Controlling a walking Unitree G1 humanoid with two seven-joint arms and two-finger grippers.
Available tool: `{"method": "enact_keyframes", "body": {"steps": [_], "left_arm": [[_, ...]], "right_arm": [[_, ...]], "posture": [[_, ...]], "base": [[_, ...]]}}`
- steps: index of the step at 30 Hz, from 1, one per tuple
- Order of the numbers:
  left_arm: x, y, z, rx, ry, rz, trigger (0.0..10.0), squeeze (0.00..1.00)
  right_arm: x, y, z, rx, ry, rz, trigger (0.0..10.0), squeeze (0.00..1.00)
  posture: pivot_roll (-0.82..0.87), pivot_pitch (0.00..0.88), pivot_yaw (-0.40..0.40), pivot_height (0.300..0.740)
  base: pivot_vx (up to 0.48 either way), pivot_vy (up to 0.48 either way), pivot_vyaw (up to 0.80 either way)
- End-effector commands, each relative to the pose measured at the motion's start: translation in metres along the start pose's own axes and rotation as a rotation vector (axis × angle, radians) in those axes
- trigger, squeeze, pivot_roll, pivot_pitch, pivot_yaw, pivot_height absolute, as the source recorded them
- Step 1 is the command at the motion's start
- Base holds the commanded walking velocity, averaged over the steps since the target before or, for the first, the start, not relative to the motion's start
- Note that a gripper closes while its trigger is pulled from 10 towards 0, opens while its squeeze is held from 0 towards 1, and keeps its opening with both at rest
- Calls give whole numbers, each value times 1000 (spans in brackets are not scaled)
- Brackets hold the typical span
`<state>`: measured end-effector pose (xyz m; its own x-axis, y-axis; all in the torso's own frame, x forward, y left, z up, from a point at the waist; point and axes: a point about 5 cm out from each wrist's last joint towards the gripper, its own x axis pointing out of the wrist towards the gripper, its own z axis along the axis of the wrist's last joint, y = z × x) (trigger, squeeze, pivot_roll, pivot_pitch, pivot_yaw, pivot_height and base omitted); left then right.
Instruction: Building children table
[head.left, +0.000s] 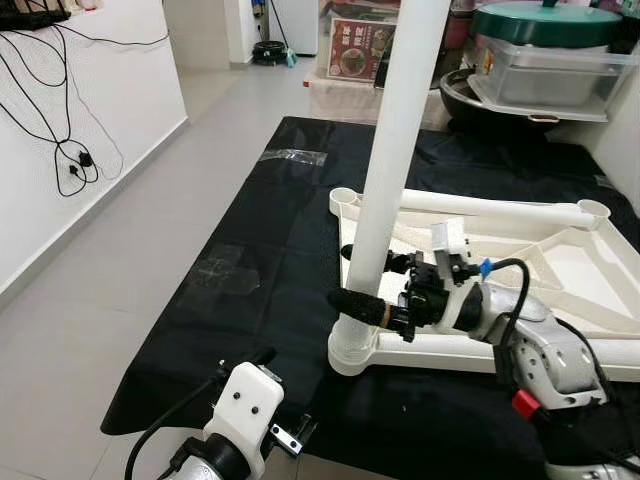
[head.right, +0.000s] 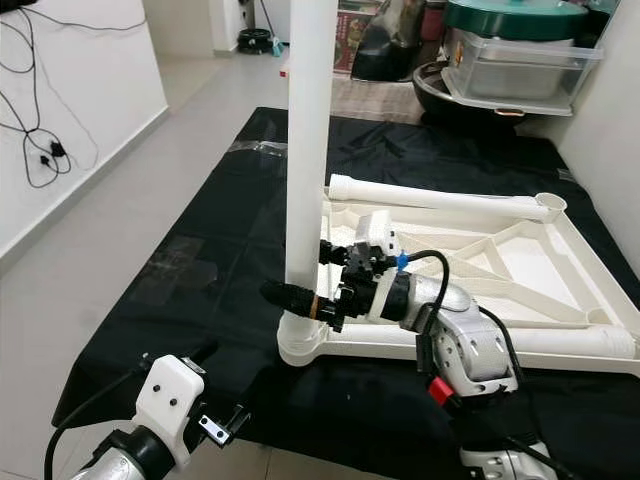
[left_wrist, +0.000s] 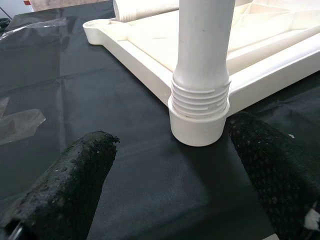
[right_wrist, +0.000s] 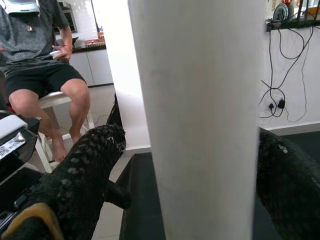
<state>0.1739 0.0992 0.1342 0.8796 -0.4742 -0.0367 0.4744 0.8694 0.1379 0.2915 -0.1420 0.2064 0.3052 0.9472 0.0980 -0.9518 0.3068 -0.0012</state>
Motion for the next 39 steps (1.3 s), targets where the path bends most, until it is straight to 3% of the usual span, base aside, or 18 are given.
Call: {"method": "enact_keyframes", "body": {"steps": [1,20,21,22,23,24,39], "left_arm": [[-1,-1,-2,5,8,-12,10000,0],[0,-2,-2,8,8,-12,10000,0],[0,-2,-2,7,8,-11,10000,0],[0,-2,-2,7,8,-11,10000,0],[0,-2,-2,7,8,-11,10000,0],[0,-2,-1,7,8,-12,10000,0],[1,5,-2,18,4,14,10000,0]], "right_arm": [[3,2,4,-25,-3,4,10000,0],[19,0,-1,-55,8,-42,10000,0],[20,0,-1,-53,8,-44,7373,0],[20,-1,-1,-54,8,-58,1020,0],[20,-1,-1,-54,8,-58,1020,0],[20,-1,-2,-53,8,-66,0,0],[20,3,-6,-80,16,-108,0,0]], "posture": [[130,96,-47,740],[135,97,-48,740],[134,99,-50,740],[133,98,-49,740],[133,98,-49,740],[133,98,-49,740],[128,92,-42,740]], "base": [[0,0,0],[0,0,0],[0,0,0],[0,0,0],[0,0,0],[0,0,0],[0,0,0]]}}
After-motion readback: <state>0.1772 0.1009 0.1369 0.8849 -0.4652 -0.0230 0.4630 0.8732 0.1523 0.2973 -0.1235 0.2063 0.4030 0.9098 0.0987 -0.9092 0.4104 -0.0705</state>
